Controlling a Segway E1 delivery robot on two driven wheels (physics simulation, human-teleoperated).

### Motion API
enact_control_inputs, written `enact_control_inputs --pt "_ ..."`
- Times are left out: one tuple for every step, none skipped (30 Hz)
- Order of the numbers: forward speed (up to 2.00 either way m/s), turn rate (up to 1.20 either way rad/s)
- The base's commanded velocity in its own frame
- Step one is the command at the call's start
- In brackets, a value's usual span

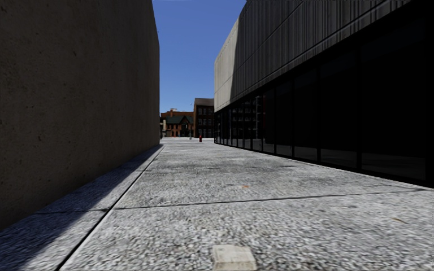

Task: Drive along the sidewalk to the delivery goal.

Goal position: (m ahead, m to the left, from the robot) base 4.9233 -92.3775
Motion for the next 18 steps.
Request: enact_control_inputs --pt "2.00 0.32" --pt "2.00 0.31" --pt "2.00 0.31" --pt "2.00 0.29" --pt "2.00 0.29" --pt "2.00 0.29" --pt "2.00 0.29" --pt "2.00 0.29" --pt "2.00 0.29" --pt "2.00 0.29" --pt "2.00 0.29" --pt "2.00 0.29" --pt "2.00 0.29" --pt "2.00 0.29" --pt "2.00 0.29" --pt "2.00 0.28" --pt "2.00 0.08" --pt "2.00 0.08"
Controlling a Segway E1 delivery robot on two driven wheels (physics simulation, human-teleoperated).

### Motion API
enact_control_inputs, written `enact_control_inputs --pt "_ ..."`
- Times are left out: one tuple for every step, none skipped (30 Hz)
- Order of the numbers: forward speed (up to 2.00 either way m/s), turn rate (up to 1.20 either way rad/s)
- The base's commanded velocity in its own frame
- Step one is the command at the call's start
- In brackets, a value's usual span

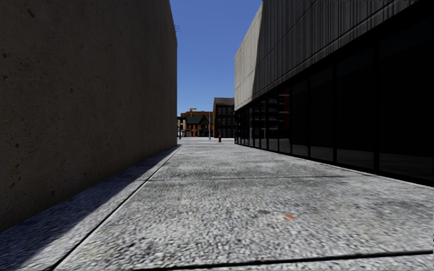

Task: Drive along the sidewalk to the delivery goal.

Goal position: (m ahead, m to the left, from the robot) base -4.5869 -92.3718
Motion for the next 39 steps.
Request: enact_control_inputs --pt "2.00 0.00" --pt "2.00 0.00" --pt "2.00 0.00" --pt "2.00 0.00" --pt "2.00 0.00" --pt "2.00 0.00" --pt "2.00 0.00" --pt "2.00 0.00" --pt "2.00 0.00" --pt "2.00 0.00" --pt "2.00 0.00" --pt "2.00 0.00" --pt "2.00 0.00" --pt "2.00 0.00" --pt "2.00 0.00" --pt "2.00 0.00" --pt "2.00 0.00" --pt "2.00 0.00" --pt "2.00 0.00" --pt "2.00 0.00" --pt "2.00 0.00" --pt "2.00 0.00" --pt "2.00 0.00" --pt "2.00 0.00" --pt "2.00 0.00" --pt "2.00 0.00" --pt "2.00 0.00" --pt "2.00 0.00" --pt "2.00 0.00" --pt "2.00 0.00" --pt "2.00 0.00" --pt "2.00 0.00" --pt "2.00 0.00" --pt "2.00 0.00" --pt "2.00 0.00" --pt "2.00 0.00" --pt "2.00 0.00" --pt "2.00 0.00" --pt "2.00 0.00"
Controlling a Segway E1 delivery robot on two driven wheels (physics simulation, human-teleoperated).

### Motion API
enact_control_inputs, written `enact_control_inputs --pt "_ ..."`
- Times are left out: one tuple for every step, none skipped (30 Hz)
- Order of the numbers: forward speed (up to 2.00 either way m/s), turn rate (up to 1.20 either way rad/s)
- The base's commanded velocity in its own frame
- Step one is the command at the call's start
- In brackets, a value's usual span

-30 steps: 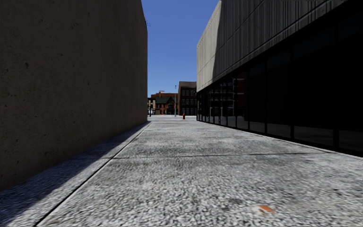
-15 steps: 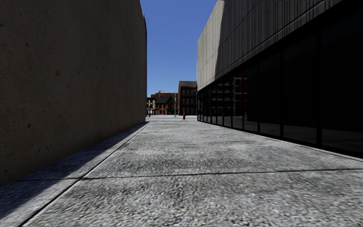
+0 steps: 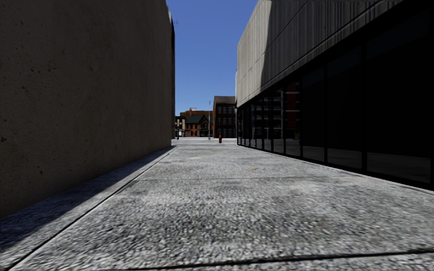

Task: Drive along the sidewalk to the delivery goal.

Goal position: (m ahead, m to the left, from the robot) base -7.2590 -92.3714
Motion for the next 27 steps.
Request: enact_control_inputs --pt "2.00 0.00" --pt "2.00 0.00" --pt "2.00 0.00" --pt "2.00 0.00" --pt "2.00 0.00" --pt "2.00 0.00" --pt "2.00 0.00" --pt "2.00 0.00" --pt "2.00 0.00" --pt "2.00 0.00" --pt "2.00 0.00" --pt "2.00 0.00" --pt "2.00 0.00" --pt "2.00 0.00" --pt "2.00 0.00" --pt "2.00 0.00" --pt "2.00 0.00" --pt "2.00 0.00" --pt "2.00 0.00" --pt "2.00 0.00" --pt "2.00 0.00" --pt "2.00 0.00" --pt "2.00 0.00" --pt "2.00 0.00" --pt "2.00 0.00" --pt "2.00 0.00" --pt "2.00 0.00"
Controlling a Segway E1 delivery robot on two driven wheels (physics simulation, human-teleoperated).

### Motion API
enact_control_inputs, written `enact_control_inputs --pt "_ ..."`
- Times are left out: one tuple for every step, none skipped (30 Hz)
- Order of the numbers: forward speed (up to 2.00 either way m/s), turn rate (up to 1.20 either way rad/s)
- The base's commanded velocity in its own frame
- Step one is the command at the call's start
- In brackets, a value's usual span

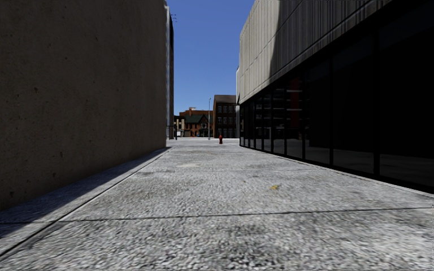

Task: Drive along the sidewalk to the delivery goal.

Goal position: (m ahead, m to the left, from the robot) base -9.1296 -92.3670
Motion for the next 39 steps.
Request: enact_control_inputs --pt "2.00 0.00" --pt "2.00 0.00" --pt "2.00 0.00" --pt "2.00 0.00" --pt "2.00 0.00" --pt "2.00 0.00" --pt "2.00 0.00" --pt "2.00 0.00" --pt "2.00 0.00" --pt "2.00 0.00" --pt "2.00 0.00" --pt "2.00 0.00" --pt "2.00 0.00" --pt "2.00 0.00" --pt "2.00 0.00" --pt "2.00 0.00" --pt "2.00 0.00" --pt "2.00 0.00" --pt "2.00 0.00" --pt "2.00 0.00" --pt "2.00 0.00" --pt "2.00 0.00" --pt "2.00 0.00" --pt "2.00 0.00" --pt "2.00 0.00" --pt "2.00 0.00" --pt "2.00 0.00" --pt "2.00 0.00" --pt "2.00 0.00" --pt "2.00 0.00" --pt "2.00 0.00" --pt "2.00 0.00" --pt "2.00 0.00" --pt "2.00 0.00" --pt "2.00 0.00" --pt "2.00 0.00" --pt "2.00 0.00" --pt "2.00 0.00" --pt "2.00 0.00"
